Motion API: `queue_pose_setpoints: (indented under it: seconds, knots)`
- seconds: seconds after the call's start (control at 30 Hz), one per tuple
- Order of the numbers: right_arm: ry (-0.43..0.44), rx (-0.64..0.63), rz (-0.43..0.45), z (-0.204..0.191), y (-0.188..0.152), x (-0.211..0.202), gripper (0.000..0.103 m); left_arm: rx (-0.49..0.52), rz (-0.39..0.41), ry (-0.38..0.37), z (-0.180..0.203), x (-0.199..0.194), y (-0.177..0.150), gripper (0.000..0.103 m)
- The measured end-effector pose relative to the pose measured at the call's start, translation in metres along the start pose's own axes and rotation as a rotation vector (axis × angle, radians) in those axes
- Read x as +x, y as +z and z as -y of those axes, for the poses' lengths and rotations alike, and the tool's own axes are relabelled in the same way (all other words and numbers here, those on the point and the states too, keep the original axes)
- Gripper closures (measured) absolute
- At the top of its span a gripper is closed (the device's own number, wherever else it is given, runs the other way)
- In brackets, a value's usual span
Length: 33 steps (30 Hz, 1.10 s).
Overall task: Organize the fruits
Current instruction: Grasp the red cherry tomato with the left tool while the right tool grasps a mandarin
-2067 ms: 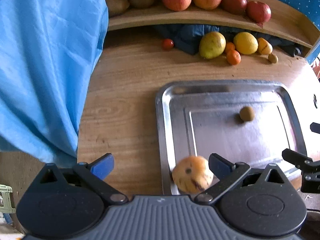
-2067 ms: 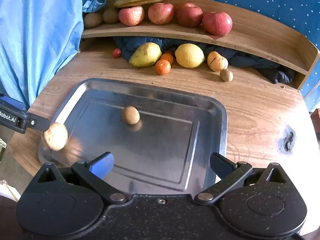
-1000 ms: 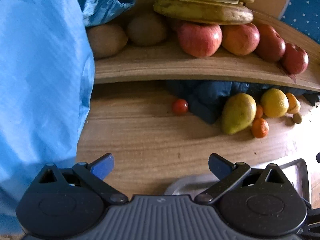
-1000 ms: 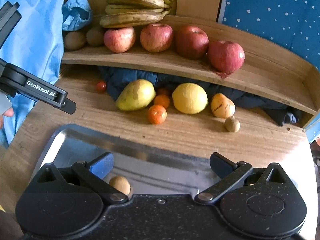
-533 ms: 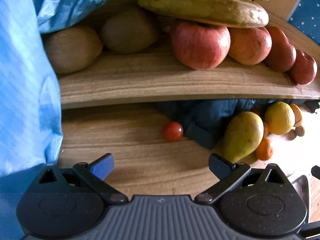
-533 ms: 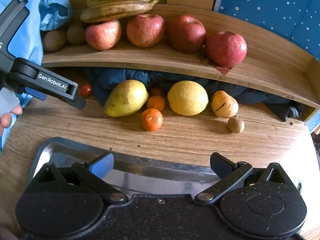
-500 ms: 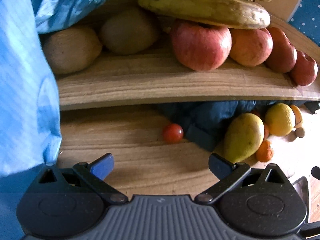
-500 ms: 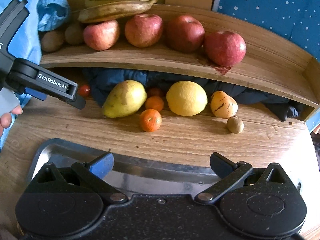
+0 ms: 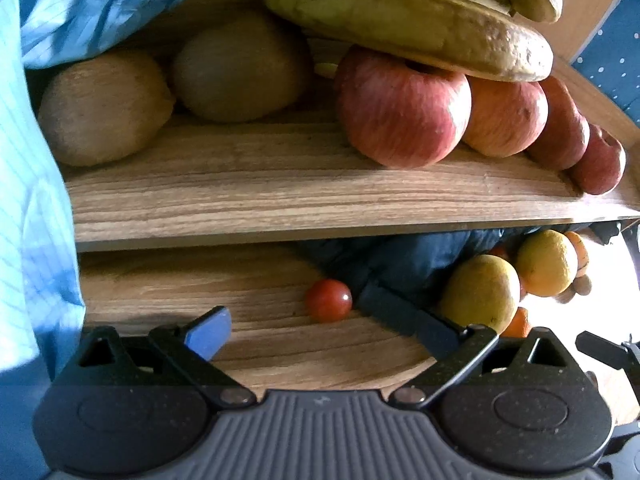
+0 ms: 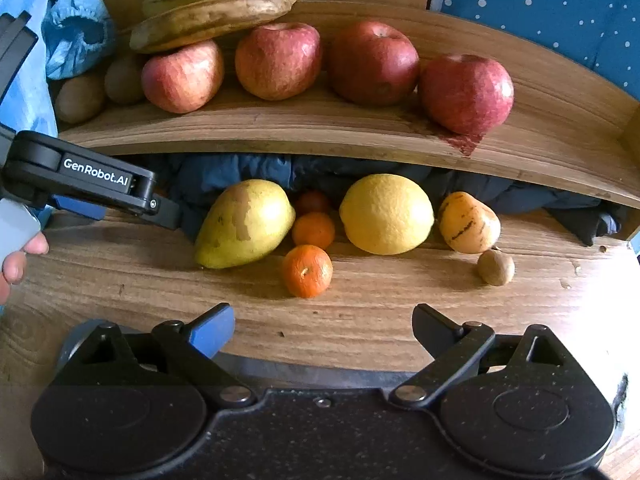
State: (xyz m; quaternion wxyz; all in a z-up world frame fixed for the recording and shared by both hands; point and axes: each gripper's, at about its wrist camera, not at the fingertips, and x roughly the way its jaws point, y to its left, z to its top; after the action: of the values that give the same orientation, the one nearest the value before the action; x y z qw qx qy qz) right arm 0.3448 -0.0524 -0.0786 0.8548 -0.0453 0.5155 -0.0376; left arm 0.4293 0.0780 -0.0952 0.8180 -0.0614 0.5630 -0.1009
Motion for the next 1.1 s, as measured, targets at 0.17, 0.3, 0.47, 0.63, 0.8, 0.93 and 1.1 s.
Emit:
queue_pose_setpoints:
  seconds: [0.17,0.3,0.47,0.63,0.8,0.93,1.1]
  knots:
    - [0.01,-0.005,-0.01,-0.003,0.005,0.009,0.014,0.007,-0.001,-0.009,-0.004,0.006,0.001,0.009]
    - [0.017,0.002,-0.012,-0.003,0.009,0.014,0.021,0.013,0.016,-0.03,-0.005,0.008,0.0,0.018]
    - [0.015,0.004,-0.018,-0.005,0.012,0.018,0.03,-0.014,0.032,-0.039,-0.01,0.004,0.0,0.031]
    - [0.013,0.017,-0.016,-0.007,0.012,0.018,0.041,-0.047,0.034,-0.052,-0.013,0.001,0.003,0.05]
    - [0.009,0.016,-0.013,-0.011,0.013,0.02,0.048,-0.055,0.033,-0.064,-0.014,0.004,0.008,0.061]
    - [0.005,0.022,-0.013,-0.014,0.011,0.019,0.051,-0.063,0.033,-0.052,-0.015,0.005,0.007,0.065]
    - [0.009,0.037,-0.01,-0.016,0.006,0.018,0.059,-0.065,0.031,-0.053,-0.017,0.002,0.004,0.075]
